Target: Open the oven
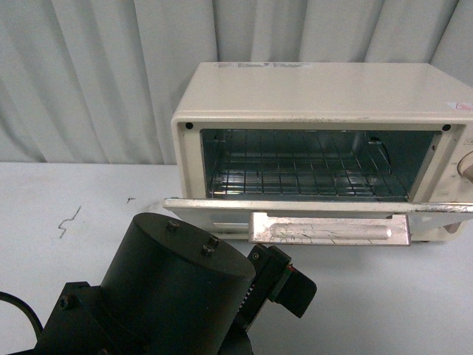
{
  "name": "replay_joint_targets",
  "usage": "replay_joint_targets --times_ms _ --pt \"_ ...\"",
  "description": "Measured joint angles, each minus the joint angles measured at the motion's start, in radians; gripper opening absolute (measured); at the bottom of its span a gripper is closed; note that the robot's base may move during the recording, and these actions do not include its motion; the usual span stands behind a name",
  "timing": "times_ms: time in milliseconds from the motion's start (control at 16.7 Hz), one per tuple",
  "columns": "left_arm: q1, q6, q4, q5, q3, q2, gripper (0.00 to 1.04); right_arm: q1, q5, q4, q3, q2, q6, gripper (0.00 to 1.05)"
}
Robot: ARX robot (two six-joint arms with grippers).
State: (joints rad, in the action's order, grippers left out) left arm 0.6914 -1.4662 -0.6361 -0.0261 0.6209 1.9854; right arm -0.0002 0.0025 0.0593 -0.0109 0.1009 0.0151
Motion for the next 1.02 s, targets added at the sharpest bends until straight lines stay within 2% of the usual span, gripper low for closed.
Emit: replay_joint_targets --times_ms 60,299,359,777,837,897,1016 --pt "0.000 0.000 0.000 0.002 0.000 0.000 0.98 0.000 -0.002 -0.067 0.000 -0.077 0.000 0.02" --pt "0.000 0.000 0.000 0.000 0.000 0.000 0.98 0.000 -0.002 -0.063 0.000 -0.098 0.000 0.02" --pt "0.000 0.000 0.000 0.000 0.000 0.000 0.98 0.000 -0.002 -0.063 0.000 -0.098 0.000 0.06" --pt "0.000 0.000 -0.004 0.000 0.000 0.000 0.98 0.000 -0.002 -0.063 0.000 -0.098 0.000 0.80" --pt "-0.003 -0.018 -0.153 0.034 -0.039 0.020 0.98 0.000 -0.002 -0.063 0.000 -0.098 0.000 0.92" --pt "-0.007 -0.024 -0.227 0.053 -0.072 0.021 0.98 0.000 -0.002 -0.063 0.000 -0.098 -0.001 1.00" --pt "-0.025 -0.013 -0.328 0.106 -0.119 -0.006 0.98 0.000 -0.003 -0.063 0.000 -0.098 0.000 0.98"
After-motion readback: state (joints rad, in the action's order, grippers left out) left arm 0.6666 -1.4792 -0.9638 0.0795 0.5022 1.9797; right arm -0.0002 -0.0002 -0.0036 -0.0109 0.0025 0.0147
